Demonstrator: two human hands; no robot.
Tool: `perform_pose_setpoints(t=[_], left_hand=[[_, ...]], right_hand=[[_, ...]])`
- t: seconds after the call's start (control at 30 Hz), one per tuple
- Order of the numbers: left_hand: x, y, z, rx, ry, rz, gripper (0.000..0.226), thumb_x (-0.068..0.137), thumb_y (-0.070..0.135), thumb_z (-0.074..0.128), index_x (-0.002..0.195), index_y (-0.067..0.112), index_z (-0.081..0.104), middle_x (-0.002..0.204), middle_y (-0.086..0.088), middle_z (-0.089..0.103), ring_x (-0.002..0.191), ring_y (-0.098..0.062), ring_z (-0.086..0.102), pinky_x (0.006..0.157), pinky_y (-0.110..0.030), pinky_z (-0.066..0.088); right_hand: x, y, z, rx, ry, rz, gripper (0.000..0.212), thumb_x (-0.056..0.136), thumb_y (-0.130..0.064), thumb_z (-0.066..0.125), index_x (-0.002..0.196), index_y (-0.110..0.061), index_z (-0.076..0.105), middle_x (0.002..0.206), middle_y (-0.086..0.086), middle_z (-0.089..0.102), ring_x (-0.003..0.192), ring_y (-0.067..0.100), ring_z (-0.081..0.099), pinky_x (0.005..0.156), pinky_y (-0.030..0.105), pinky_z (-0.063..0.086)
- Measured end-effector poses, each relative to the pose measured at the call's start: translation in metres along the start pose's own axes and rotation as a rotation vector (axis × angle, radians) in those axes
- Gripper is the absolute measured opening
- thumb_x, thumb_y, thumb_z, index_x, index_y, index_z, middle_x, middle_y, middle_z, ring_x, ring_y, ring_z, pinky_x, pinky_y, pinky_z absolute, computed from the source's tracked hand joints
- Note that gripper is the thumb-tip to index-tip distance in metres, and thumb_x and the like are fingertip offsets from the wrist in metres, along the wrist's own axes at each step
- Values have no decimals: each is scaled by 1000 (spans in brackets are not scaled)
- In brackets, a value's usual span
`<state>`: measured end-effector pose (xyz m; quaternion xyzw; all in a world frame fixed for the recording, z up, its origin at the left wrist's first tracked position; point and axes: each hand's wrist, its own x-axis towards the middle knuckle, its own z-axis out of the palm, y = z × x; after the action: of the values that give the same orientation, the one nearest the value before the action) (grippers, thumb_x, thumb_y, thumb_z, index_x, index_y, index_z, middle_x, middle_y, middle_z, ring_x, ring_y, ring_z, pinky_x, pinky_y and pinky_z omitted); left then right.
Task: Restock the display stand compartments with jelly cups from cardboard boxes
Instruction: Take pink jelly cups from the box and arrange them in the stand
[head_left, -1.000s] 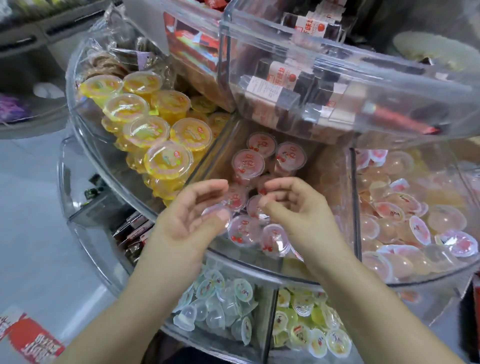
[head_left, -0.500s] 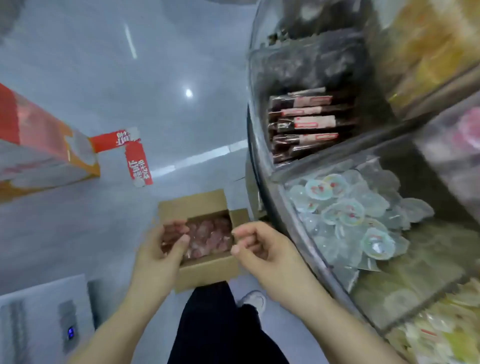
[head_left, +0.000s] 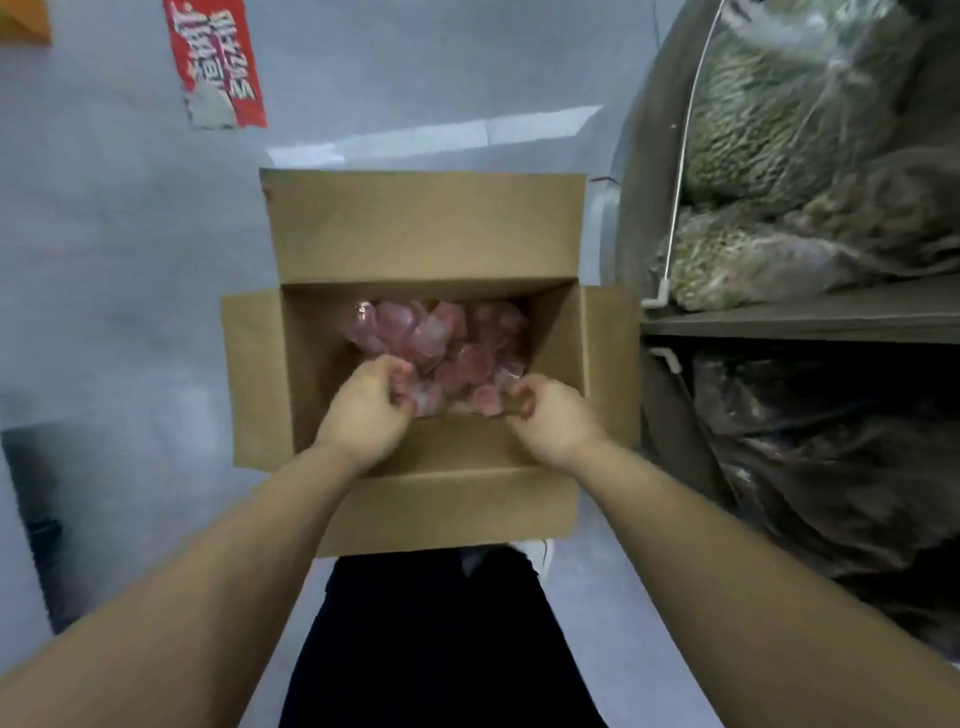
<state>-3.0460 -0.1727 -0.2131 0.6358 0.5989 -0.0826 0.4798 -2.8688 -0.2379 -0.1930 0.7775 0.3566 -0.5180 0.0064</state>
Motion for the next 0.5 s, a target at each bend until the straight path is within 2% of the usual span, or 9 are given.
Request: perform_pose_setpoints(t=[0.1, 0.17, 0.23, 0.3, 0.4, 0.5], left_hand=[[48, -17, 43, 153, 45, 54, 47, 81, 10, 59, 127, 4, 47, 127, -19, 49, 120, -34, 43, 102, -34, 30], [72, -22, 68, 312, 49, 89, 64, 84, 20, 59, 140, 8, 31, 145, -14, 35, 133, -32, 27, 106, -39, 23], [93, -27, 86, 399, 67, 88, 74, 85, 28, 57, 147, 14, 18, 153, -4, 23, 140, -30, 11, 110, -43, 17], [112, -31, 97, 473, 143, 61, 71, 85, 32, 56, 145, 15, 22, 152, 0, 25, 140, -35, 7, 110, -47, 12], [129, -35, 108, 537, 266, 40, 55, 84, 42, 55, 129, 13, 46, 139, -4, 40, 134, -40, 18, 108, -49, 13], [135, -40, 111, 451, 302, 57, 46, 80, 45, 58, 114, 14, 55, 132, -2, 44, 130, -38, 22, 106, -48, 16]], right_hand=[[55, 11, 33, -254, 11, -159, 36, 91, -14, 50, 127, -12, 46, 127, 15, 50, 115, 32, 51, 97, 34, 42], [83, 17, 48, -439, 54, -229, 47, 91, -11, 49, 136, -16, 36, 133, 13, 40, 121, 32, 44, 99, 38, 40], [105, 21, 60, -624, 79, -276, 49, 91, -12, 48, 137, -16, 33, 136, 12, 39, 121, 31, 42, 96, 39, 39], [124, 21, 72, -722, 92, -292, 44, 93, -15, 44, 136, -14, 34, 137, 12, 39, 121, 33, 44, 92, 39, 39], [144, 21, 89, -762, 163, -299, 33, 96, -18, 38, 128, -10, 43, 132, 13, 47, 118, 35, 46, 89, 39, 38], [151, 22, 95, -781, 225, -330, 32, 92, -18, 42, 122, -8, 48, 125, 15, 54, 116, 35, 46, 92, 40, 34]])
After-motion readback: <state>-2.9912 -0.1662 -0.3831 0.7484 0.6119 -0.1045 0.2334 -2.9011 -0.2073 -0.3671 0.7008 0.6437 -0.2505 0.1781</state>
